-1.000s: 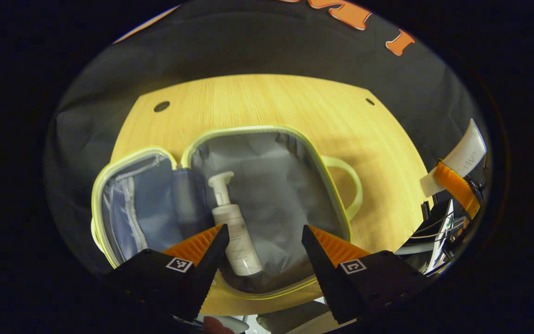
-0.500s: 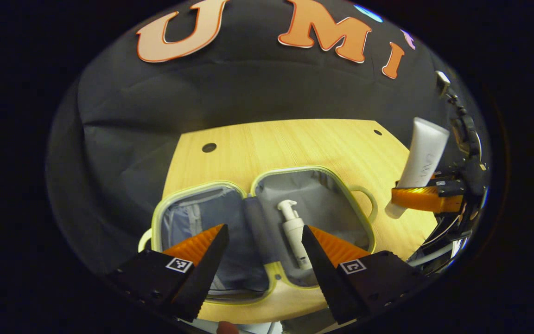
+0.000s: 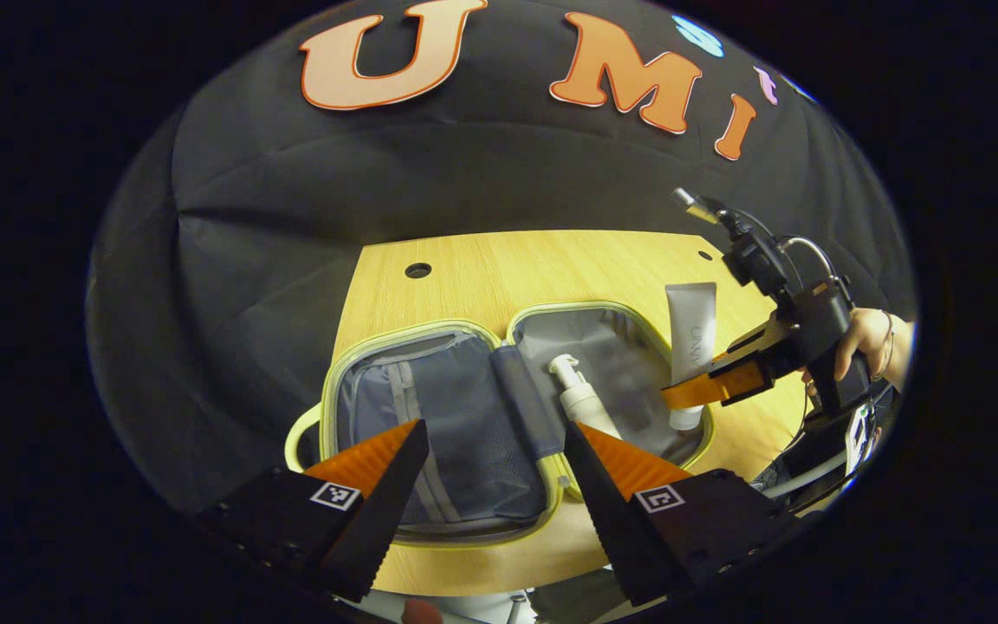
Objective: First open the suitcase, pack the skin care products into it, and then close the suitcase.
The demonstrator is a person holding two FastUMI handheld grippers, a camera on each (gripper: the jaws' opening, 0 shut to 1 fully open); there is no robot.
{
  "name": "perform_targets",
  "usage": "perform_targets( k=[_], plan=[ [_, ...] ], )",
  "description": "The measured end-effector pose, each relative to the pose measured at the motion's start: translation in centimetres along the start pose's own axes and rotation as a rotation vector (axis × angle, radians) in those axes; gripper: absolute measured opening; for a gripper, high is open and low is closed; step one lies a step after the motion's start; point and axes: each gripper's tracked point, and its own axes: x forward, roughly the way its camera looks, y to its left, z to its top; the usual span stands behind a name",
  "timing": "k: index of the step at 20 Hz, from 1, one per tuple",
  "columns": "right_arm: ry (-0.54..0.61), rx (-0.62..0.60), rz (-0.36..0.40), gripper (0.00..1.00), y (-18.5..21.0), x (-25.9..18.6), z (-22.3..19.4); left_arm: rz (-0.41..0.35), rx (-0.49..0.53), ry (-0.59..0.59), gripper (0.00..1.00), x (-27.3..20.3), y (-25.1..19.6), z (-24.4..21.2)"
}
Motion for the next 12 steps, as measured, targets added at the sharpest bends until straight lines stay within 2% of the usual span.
perform_targets(
  k=[6,7,8,9,11,12],
  plan=[
    [0.061,0.055,-0.057,0.39,-0.3,3.9,-0.1,0.018,-0.056,0.026,0.99,-0.7,2.9,-1.9],
    [0.06,0.069,-0.056,0.42,-0.3,4.1,-0.1,0.02,-0.066,0.03,0.99,-0.7,3.3,-2.1],
    [0.052,0.081,-0.059,0.49,-0.3,3.9,0.1,0.026,-0.07,0.035,0.99,-0.8,3.6,-2.3],
    [0.045,0.089,-0.056,0.48,-0.2,4.1,0.3,0.031,-0.072,0.037,0.99,-0.9,4.0,-2.5],
    [0.028,0.095,-0.052,0.85,-0.1,3.7,0.7,0.034,-0.079,0.043,0.99,-1.0,4.3,-2.6],
    [0.021,0.093,-0.06,0.95,-0.2,3.6,0.8,0.034,-0.083,0.043,0.99,-1.1,4.4,-2.6]
  ],
)
